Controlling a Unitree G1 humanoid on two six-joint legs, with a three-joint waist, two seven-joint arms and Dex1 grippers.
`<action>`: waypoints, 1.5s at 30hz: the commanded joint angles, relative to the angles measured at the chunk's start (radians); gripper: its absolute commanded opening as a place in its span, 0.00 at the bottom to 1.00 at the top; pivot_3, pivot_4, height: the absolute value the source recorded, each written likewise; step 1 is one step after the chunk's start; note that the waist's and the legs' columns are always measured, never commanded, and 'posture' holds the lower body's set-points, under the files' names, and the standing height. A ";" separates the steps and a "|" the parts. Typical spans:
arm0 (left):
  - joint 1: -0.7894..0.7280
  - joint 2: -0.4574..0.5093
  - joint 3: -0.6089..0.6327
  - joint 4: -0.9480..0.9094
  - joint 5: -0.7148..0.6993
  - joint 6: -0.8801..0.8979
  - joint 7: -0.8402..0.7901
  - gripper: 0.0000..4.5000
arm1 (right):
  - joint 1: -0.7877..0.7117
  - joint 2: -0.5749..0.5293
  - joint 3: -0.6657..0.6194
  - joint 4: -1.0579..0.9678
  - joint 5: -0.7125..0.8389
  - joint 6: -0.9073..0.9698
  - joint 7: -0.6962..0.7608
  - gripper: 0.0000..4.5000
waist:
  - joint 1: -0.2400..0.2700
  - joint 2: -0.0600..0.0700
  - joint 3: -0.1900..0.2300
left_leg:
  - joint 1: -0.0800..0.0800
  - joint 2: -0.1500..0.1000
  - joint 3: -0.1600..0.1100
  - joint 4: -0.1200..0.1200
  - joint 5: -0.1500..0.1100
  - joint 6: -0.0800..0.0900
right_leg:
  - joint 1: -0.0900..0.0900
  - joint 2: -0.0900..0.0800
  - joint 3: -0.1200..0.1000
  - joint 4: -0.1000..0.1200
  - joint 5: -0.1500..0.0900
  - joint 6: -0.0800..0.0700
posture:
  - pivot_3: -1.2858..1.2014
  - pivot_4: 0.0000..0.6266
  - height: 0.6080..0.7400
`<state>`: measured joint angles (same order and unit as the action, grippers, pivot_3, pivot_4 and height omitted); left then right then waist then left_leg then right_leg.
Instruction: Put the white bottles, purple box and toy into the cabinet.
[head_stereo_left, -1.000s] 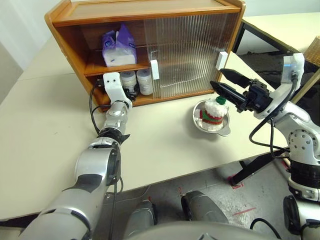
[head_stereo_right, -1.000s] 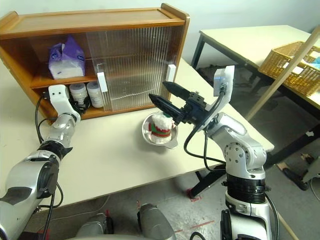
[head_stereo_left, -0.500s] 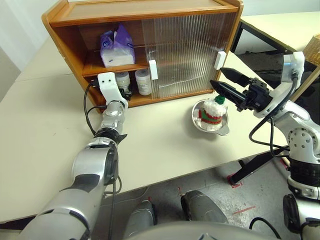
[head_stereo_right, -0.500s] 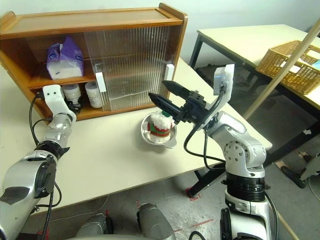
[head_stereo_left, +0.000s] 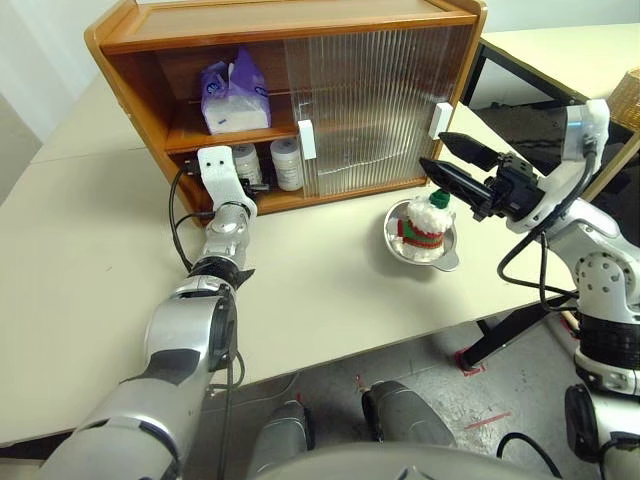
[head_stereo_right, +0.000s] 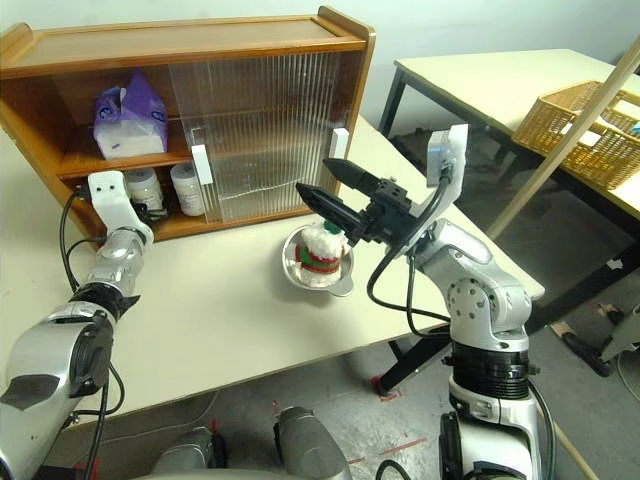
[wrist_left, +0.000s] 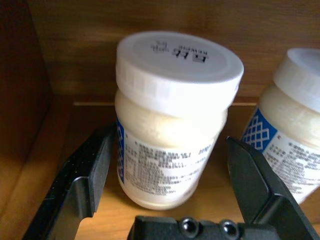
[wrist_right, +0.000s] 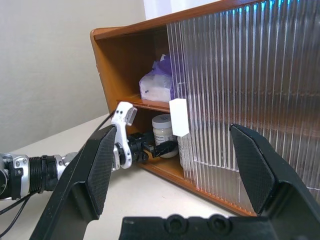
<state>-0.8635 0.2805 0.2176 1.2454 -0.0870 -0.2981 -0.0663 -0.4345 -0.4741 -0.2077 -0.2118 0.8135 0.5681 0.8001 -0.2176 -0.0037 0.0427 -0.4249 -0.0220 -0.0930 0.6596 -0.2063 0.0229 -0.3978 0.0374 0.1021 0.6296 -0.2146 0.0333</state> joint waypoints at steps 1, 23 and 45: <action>0.039 -0.017 0.006 -0.042 -0.009 -0.029 -0.017 1.00 | -0.022 0.007 0.024 0.023 -0.007 -0.005 0.016 1.00 | 0.003 0.000 0.000 | 0.000 0.000 0.000 0.000 0.000 0.000 | 0.000 0.000 0.000 0.000 0.000 0.000 | 0.43 0.05 1.00; 0.457 -0.083 -0.223 -0.904 -0.058 0.182 -0.309 0.91 | -0.071 0.041 0.054 0.112 -0.048 -0.041 0.076 1.00 | 0.104 0.001 -0.004 | 0.006 -0.002 0.006 0.002 -0.001 -0.002 | 0.005 0.000 -0.002 0.002 0.002 -0.007 | 0.45 0.02 1.00; 0.124 -0.404 -0.270 -0.650 0.091 0.181 0.089 0.01 | -0.030 0.029 0.030 0.064 -0.043 -0.035 0.051 1.00 | 0.107 0.002 -0.004 | 0.010 0.013 0.002 0.003 0.001 0.001 | 0.007 0.001 0.013 0.002 0.006 -0.006 | 0.42 0.02 1.00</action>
<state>-0.7078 -0.1073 -0.0878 0.5372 -0.0200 -0.0937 -0.0592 -0.4772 -0.4370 -0.1732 -0.1229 0.7707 0.5301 0.8574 -0.1106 -0.0022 0.0390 -0.4145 -0.0087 -0.0910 0.6618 -0.2047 0.0236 -0.3907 0.0381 0.1154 0.6314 -0.2088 0.0285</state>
